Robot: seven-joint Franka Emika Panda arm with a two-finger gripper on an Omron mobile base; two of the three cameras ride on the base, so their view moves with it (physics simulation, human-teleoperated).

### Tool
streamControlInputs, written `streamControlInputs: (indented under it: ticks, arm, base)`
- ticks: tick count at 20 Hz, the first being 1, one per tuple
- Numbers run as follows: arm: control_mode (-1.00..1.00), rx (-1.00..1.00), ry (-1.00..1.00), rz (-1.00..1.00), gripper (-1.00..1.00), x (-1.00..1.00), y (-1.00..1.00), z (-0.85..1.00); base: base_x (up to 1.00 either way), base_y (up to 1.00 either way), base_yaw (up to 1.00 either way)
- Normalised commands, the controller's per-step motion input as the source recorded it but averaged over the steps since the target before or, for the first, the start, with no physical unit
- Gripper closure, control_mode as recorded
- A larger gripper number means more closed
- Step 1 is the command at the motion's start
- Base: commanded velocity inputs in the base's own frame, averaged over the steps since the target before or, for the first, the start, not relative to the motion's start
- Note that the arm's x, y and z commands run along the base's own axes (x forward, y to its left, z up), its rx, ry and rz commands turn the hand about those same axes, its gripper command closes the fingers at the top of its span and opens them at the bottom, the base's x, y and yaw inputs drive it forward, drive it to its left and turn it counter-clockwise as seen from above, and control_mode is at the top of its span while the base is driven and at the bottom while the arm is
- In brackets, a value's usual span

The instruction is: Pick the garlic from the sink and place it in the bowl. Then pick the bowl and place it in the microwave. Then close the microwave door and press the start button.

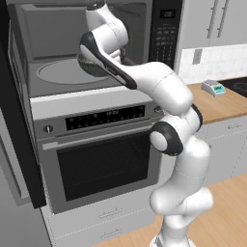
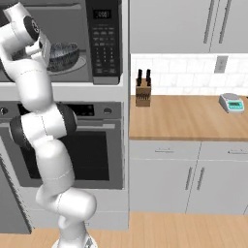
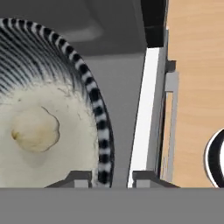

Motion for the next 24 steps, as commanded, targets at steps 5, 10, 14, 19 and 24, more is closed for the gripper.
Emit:
streamControlInputs:
  ticks: [5,10,14,19,24]
  arm:
    - [-1.0,0.1,-0.24,-0.03,-1.0,-1.0,-0.38,-0.04]
    - [-1.0,0.01,-0.05,0.03,-1.0,-1.0,-0.77,-0.88]
    - [-1.0,0.0,0.0,0.03,-1.0,-1.0,-0.7,-1.0]
    - [-1.0,0.0,0.04,0.02,-1.0,-1.0,-0.67,-0.88]
    - [-1.0,-0.06,0.07,0.03,-1.0,-1.0,-0.6,-0.98]
  base:
    - [0.0,0.0,0.0]
    - [0.0,0.0,0.0]
    - [0.0,0.0,0.0]
    - [0.0,0.0,0.0]
    - [0.0,0.0,0.0]
